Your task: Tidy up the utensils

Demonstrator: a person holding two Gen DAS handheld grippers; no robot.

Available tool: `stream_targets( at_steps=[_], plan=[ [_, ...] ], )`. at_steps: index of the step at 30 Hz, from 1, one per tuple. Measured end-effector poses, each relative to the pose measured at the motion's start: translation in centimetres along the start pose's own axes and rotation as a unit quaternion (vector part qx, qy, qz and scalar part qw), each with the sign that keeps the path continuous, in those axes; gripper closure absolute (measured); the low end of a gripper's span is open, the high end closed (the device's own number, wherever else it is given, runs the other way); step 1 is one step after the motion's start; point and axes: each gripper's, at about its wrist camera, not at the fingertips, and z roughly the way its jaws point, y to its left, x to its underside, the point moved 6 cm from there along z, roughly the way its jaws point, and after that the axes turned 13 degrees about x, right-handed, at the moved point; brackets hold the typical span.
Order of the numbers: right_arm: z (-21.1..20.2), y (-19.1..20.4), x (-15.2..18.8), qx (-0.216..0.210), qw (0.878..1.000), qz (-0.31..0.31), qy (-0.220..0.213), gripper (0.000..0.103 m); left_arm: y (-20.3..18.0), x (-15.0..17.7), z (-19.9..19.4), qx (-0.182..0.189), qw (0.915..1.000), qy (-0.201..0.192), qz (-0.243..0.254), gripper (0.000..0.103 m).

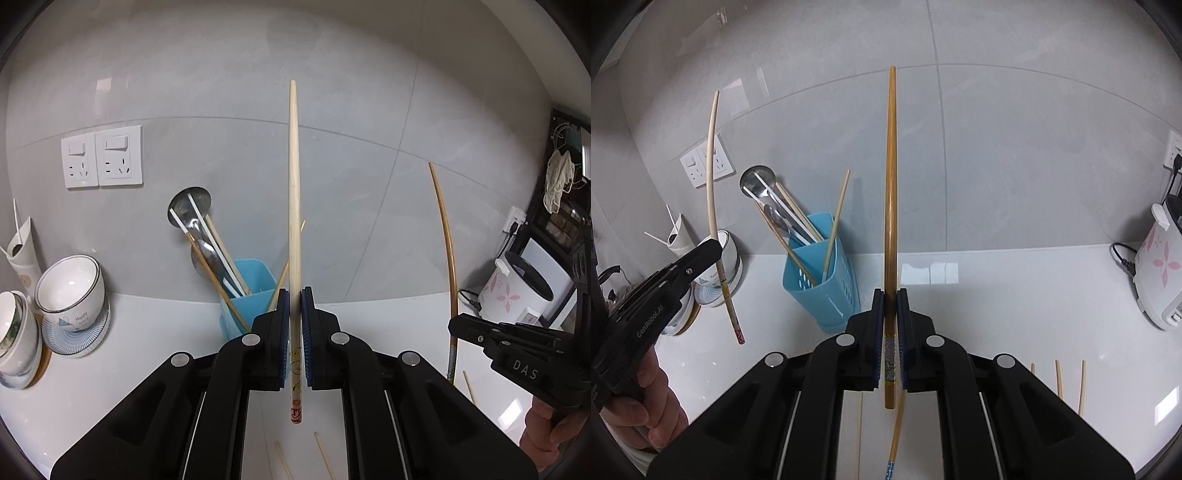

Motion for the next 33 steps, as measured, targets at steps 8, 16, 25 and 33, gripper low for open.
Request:
stream_targets(
  at_steps=[8, 16, 25, 33],
  plan=[
    [1.0, 0.9, -2.1, -0.001, 1.000, -0.003, -0.017, 0.097, 0.9, -1.3, 1.6, -0.001, 0.9998, -0.019, 0.000, 0.097],
    [2.3, 1.4, -3.3, -0.002, 1.000, 0.000, -0.018, 0.097, 1.4, -2.3, 3.1, 0.016, 0.9982, -0.057, 0.003, 0.097],
    [4.1, 1.6, -3.1, -0.002, 1.000, 0.000, -0.002, 0.097, 2.8, -2.3, 5.6, 0.016, 0.9974, -0.070, 0.008, 0.097],
    [5.5, 2.0, -3.2, -0.006, 1.000, -0.002, 0.007, 0.097, 4.0, -2.0, 8.3, 0.000, 0.9979, -0.063, 0.013, 0.097]
  ],
)
